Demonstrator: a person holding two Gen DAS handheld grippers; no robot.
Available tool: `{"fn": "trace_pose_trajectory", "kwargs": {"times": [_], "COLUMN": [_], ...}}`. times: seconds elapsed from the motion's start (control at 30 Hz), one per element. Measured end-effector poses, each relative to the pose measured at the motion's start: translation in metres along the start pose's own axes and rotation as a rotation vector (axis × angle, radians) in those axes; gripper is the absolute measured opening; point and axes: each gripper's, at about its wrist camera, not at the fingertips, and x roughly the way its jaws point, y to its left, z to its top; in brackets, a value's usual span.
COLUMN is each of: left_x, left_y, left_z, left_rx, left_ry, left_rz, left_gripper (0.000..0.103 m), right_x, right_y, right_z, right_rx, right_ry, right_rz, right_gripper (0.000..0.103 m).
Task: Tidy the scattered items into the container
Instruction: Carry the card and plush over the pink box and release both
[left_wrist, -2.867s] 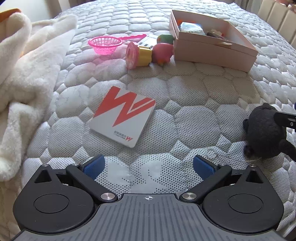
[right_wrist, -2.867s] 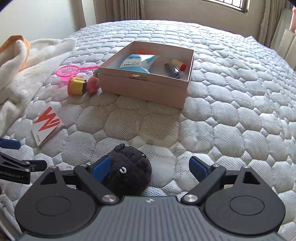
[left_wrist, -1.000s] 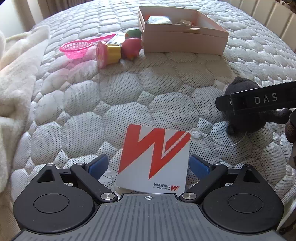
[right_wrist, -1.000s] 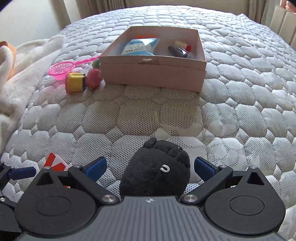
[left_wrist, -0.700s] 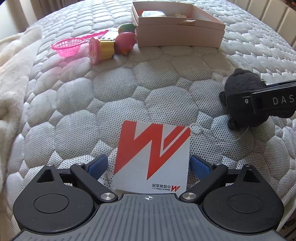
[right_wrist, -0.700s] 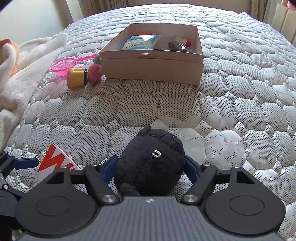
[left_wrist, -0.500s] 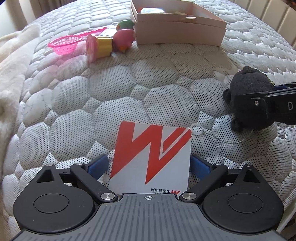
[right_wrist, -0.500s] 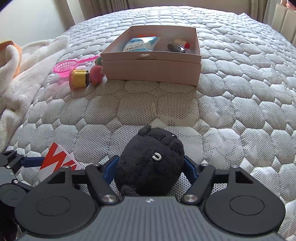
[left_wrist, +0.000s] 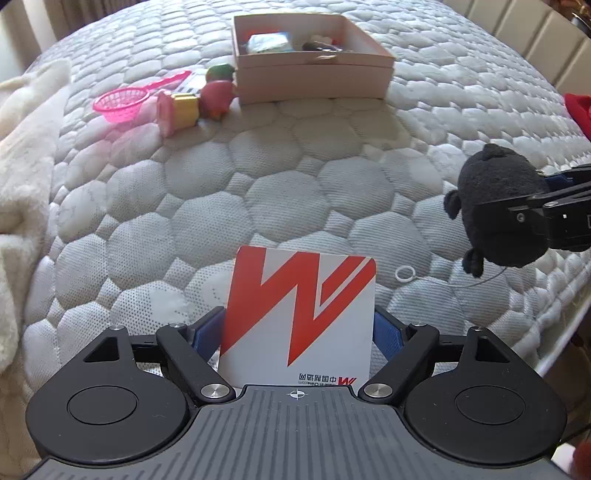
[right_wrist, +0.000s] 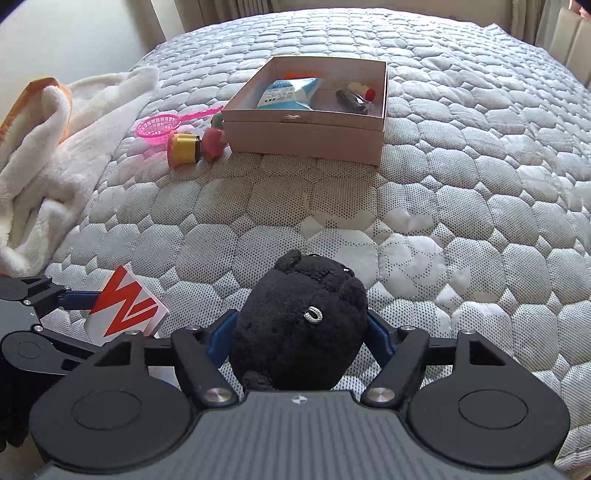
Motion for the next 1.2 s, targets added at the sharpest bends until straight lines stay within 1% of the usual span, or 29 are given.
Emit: {"fn": "trace_pose_trajectory", "kwargs": {"times": [0.07,0.13,0.2,0.3,0.4,0.47,0.53,0.63,0.67,0.73,0.83,0.9,0.97,1.03,1.13,1.2], "left_x": [-0.015,-0.028,-0.039,-0.052,-0.066,-0.072,-0.074,-0.068,-0.063,-0.045,-0.013,0.006,0.024,0.041,0.070,0.081], "left_y": [-0.010,-0.016,-0.019,-0.023,-0.019,-0.014,-0.008,-0.003,-0.003,0.000,0.003,0.005,0.010,0.016,0.019,0.018], "left_z": [0.000,0.005,0.013,0.035,0.067,0.093,0.118,0.156,0.167,0.188,0.213,0.226,0.239,0.250,0.262,0.261], "left_rx": [0.017,0.012,0.016,0.037,0.035,0.011,-0.011,-0.022,-0.020,-0.024,-0.007,0.012,0.010,-0.005,0.014,0.035], "left_ry": [0.003,-0.004,-0.027,-0.088,-0.187,-0.259,-0.324,-0.411,-0.431,-0.443,-0.428,-0.420,-0.417,-0.423,-0.408,-0.402], "left_rz": [-0.013,-0.035,-0.044,-0.041,-0.043,-0.038,-0.028,0.004,0.011,0.025,0.041,0.054,0.055,0.046,0.013,0.025], "left_gripper": [0.087,0.087,0.087,0.087,0.087,0.087,0.087,0.087,0.087,0.087,0.087,0.087,0.087,0.087,0.095,0.096], "right_x": [-0.014,-0.029,-0.045,-0.063,-0.077,-0.087,-0.095,-0.096,-0.092,-0.077,-0.040,-0.013,0.014,0.044,0.081,0.094], "right_y": [0.001,0.004,0.006,0.003,-0.003,-0.010,-0.018,-0.032,-0.037,-0.046,-0.059,-0.067,-0.074,-0.080,-0.087,-0.095], "right_z": [-0.004,-0.006,-0.005,0.008,0.033,0.055,0.082,0.127,0.141,0.168,0.205,0.224,0.237,0.246,0.257,0.259], "right_rx": [0.010,-0.003,-0.009,0.014,0.024,0.029,0.039,0.083,0.101,0.135,0.198,0.244,0.282,0.316,0.331,0.346], "right_ry": [0.032,0.034,0.006,-0.044,-0.109,-0.170,-0.237,-0.323,-0.343,-0.373,-0.358,-0.338,-0.318,-0.292,-0.247,-0.239], "right_rz": [0.025,0.039,0.041,0.049,0.046,0.055,0.053,0.084,0.092,0.108,0.151,0.160,0.169,0.161,0.131,0.122], "right_gripper": [0.072,0.072,0.072,0.072,0.072,0.072,0.072,0.072,0.072,0.072,0.072,0.072,0.072,0.072,0.074,0.076]}}
